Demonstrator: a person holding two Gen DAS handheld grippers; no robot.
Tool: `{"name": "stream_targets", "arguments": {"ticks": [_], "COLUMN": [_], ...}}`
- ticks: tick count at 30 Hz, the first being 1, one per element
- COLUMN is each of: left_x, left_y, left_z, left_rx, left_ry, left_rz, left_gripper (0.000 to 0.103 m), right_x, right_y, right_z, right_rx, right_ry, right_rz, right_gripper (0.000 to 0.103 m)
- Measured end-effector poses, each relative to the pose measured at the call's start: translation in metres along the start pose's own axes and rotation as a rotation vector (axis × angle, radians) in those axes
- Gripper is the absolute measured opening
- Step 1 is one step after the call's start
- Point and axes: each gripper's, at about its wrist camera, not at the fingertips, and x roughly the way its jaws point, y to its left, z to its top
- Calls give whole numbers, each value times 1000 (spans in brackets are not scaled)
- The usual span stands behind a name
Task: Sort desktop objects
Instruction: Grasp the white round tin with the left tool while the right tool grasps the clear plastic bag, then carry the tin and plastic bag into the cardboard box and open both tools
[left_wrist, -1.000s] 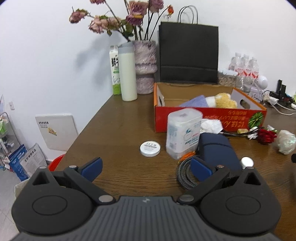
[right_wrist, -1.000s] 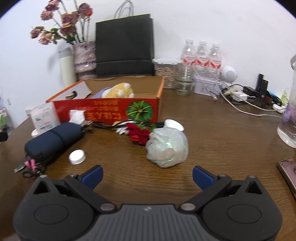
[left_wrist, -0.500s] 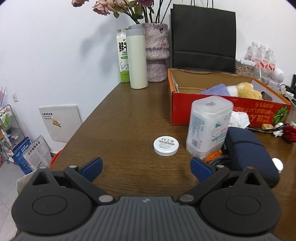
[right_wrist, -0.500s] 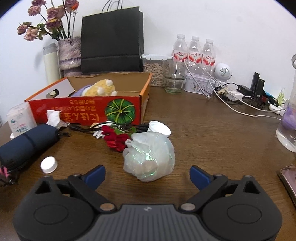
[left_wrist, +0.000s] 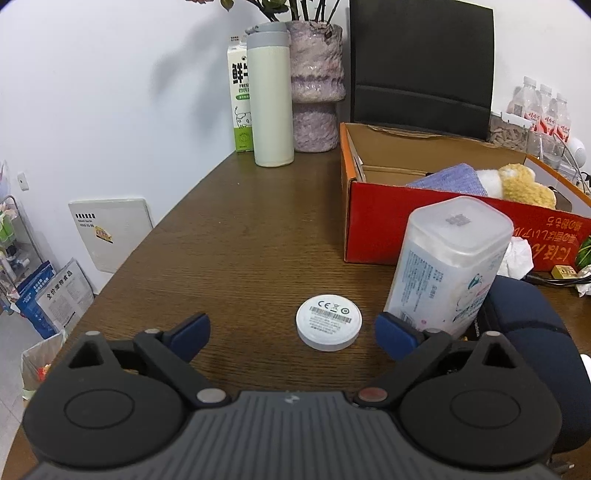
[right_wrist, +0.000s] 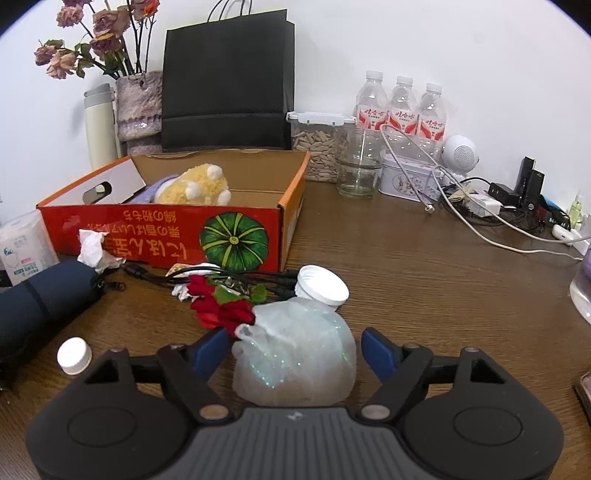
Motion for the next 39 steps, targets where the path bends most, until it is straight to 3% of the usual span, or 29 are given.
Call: {"name": "stream_targets", "arguments": {"ticks": [6, 11, 13, 14, 21, 31, 39], "left_x": [4, 1, 0, -1, -4, -25, -63], "left_y": [0, -7, -10, -11, -14, -9, -1], "left_z": [-1, -1, -1, -1, -3, -2, 2], "left_rx": [-13, 16, 22, 26, 26, -10, -66], "left_ry": [11, -5, -7, -8, -9, -90, -234], "left_rz": [-25, -52, -69, -76, -78, -50, -14], "left_gripper": [77, 57, 42, 40, 40, 40, 40], "right_x": [4, 3, 3, 2, -2, -17, -39], "right_y": [1, 4, 6, 6, 10, 19, 23], "right_z": [-2, -3, -3, -3, -4, -3, 2], "right_rx": [0, 1, -3, -5, -7, -2, 22], "right_ry": [20, 13, 10, 8, -11, -78, -182], "right_rz": [33, 56, 65, 65, 68, 53, 50], "right_gripper": [58, 50, 48, 48, 45, 44, 43]}}
